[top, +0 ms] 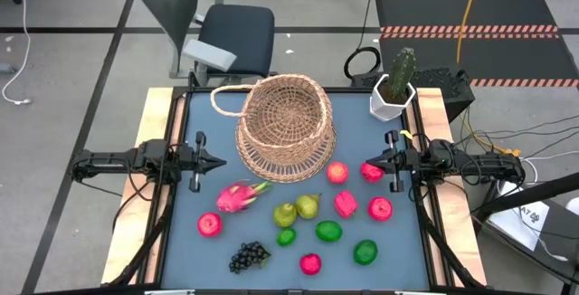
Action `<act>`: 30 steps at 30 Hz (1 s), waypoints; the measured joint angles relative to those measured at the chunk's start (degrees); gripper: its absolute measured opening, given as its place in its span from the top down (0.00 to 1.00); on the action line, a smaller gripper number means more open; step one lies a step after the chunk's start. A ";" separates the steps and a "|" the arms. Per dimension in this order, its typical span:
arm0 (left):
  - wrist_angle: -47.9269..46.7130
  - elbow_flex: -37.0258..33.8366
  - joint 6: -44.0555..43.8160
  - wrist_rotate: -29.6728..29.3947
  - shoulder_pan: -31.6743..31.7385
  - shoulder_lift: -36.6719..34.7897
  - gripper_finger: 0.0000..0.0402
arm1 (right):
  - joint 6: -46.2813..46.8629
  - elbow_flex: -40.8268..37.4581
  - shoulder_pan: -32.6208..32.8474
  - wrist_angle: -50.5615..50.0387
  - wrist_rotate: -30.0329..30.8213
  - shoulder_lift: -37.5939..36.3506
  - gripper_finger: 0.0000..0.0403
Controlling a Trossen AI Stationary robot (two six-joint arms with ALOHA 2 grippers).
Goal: Build produce basket
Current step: Put the apple into the basket
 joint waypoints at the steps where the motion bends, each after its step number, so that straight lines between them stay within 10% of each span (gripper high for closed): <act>1: 0.00 0.02 -0.05 0.01 0.00 0.01 0.99 | 0.01 0.00 0.01 0.00 0.01 -0.01 1.00; 13: -2.35 4.13 -3.32 -0.04 0.03 0.02 1.00 | 0.01 0.01 0.01 0.00 0.00 -0.01 1.00; 30: -24.83 36.23 -0.92 -1.50 0.04 18.62 0.99 | 14.25 1.16 -0.01 -0.17 3.18 0.63 1.00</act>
